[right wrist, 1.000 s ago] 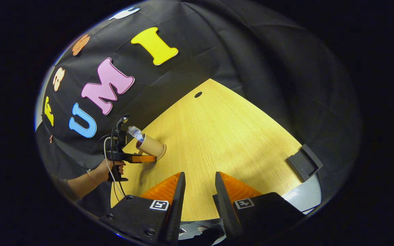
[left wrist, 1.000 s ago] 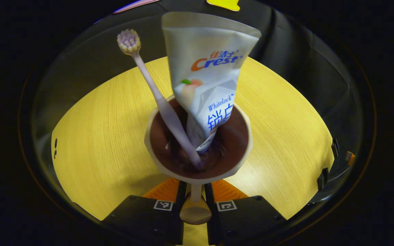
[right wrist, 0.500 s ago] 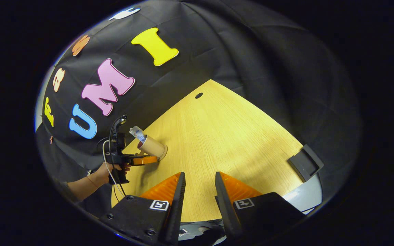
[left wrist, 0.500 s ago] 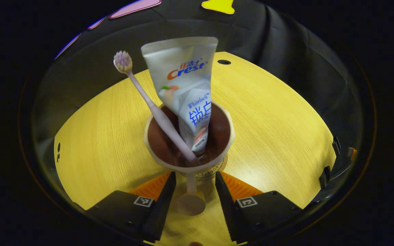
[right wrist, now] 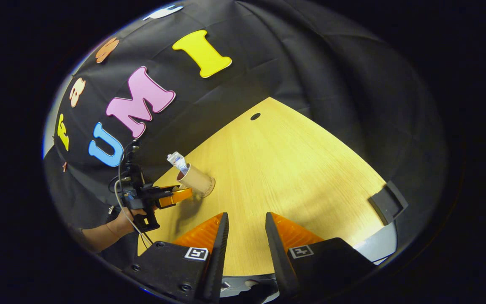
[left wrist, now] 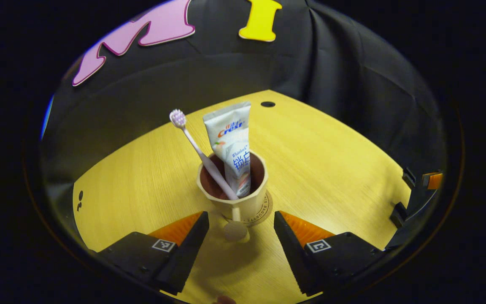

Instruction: Put the toothbrush and toothpaste on the desktop into the cup, then pick up the cup and place it on the coaster on the desktop.

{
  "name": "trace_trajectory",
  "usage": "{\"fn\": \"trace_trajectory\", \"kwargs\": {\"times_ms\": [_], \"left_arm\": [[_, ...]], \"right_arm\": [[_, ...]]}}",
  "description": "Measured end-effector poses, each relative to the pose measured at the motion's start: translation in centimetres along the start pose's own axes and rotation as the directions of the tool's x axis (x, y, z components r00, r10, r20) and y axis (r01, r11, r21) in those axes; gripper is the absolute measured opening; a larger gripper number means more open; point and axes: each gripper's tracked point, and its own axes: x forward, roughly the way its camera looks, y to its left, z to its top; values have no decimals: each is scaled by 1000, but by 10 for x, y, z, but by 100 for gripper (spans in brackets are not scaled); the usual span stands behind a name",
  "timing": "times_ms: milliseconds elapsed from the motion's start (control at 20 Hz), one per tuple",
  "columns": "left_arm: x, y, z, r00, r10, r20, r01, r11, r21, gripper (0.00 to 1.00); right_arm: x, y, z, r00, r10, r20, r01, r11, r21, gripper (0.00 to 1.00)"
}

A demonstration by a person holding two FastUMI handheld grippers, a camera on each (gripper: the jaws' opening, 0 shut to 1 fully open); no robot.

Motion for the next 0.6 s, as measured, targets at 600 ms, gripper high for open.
{"fn": "trace_trajectory", "kwargs": {"times_ms": [600], "left_arm": [[-135, 31, 7, 966, 130, 224, -93, 982, -167, 96]], "right_arm": [[37, 103, 7, 991, 131, -39, -136, 979, -151, 54]]}}
